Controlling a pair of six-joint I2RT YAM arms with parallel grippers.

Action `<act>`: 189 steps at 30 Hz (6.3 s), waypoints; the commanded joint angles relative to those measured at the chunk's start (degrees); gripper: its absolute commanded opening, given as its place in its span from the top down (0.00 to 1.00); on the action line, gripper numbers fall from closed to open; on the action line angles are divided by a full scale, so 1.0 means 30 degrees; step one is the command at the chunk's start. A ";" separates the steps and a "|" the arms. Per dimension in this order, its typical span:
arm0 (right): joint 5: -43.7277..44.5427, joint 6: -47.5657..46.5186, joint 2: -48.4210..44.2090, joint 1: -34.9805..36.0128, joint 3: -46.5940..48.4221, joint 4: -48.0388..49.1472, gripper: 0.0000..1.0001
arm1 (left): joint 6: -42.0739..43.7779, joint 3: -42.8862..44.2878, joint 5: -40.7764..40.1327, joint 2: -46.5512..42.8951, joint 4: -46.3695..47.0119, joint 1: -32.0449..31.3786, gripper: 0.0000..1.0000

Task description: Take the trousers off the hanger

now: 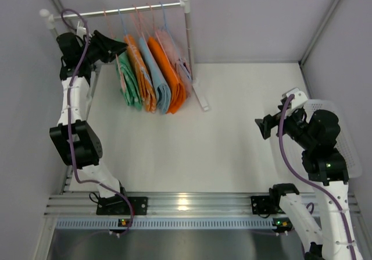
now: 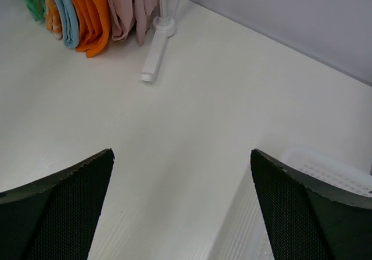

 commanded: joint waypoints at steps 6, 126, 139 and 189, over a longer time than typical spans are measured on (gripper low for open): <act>-0.0184 -0.0069 0.0044 -0.0166 -0.0286 0.1510 0.01 | -0.3793 -0.1283 0.1886 0.0228 0.5845 0.0102 0.68; 1.1537 0.1486 1.7363 2.4969 0.3913 2.1453 0.01 | -1.2819 -0.3306 -0.0984 -1.6765 0.0725 -0.0718 1.00; 1.3731 0.3762 1.8998 2.4564 0.5249 2.0293 0.00 | -1.2995 -0.1637 -0.0897 -1.6295 0.0696 -0.0689 1.00; 1.3966 -0.0071 2.1665 2.2862 0.5718 2.3189 0.00 | -1.3434 0.0532 -0.1102 -1.5387 0.0726 -0.1099 1.00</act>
